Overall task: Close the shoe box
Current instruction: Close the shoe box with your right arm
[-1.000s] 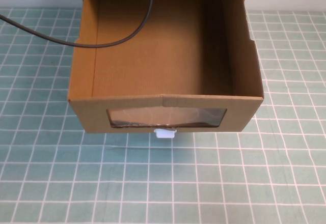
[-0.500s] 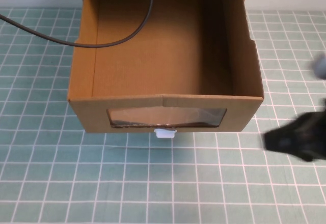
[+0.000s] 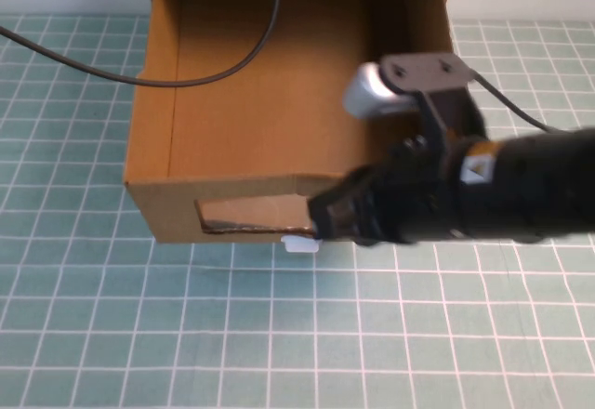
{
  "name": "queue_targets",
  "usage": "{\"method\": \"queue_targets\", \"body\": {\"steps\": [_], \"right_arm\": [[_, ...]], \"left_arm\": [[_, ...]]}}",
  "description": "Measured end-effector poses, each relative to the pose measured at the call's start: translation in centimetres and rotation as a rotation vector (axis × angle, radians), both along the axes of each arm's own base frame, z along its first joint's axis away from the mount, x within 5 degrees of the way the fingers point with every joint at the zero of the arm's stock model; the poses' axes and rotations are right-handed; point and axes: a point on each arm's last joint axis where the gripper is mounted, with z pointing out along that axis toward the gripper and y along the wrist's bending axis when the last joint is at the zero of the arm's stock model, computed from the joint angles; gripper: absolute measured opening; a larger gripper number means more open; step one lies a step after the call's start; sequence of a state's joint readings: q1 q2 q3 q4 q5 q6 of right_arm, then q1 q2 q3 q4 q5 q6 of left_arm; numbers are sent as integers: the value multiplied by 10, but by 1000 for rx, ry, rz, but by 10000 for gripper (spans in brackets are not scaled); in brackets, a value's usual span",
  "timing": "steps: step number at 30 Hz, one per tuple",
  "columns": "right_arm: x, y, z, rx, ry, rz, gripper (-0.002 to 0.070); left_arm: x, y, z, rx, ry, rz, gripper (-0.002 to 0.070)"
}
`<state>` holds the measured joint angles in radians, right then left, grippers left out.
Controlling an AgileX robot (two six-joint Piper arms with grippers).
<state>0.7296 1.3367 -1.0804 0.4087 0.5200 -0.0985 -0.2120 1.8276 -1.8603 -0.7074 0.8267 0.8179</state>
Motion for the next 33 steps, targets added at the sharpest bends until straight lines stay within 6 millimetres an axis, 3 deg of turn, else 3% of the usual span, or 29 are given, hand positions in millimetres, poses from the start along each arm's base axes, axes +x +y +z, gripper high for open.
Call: {"method": "queue_targets", "body": {"steps": [5,16,26,33], "right_arm": [[21,14,-1,-11,-20,-10,-11],[59,16,15,5,-66,-61,-11],[125,12,22,13,-125,-162,-11],[152,15,27,4,-119,-162,-11]], "left_arm": [[0,0,0,0,0,0,-5],[0,0,0,2,1,-1,-5],[0,0,0,2,1,-1,-5],[0,0,0,2,1,-1,-5]]}}
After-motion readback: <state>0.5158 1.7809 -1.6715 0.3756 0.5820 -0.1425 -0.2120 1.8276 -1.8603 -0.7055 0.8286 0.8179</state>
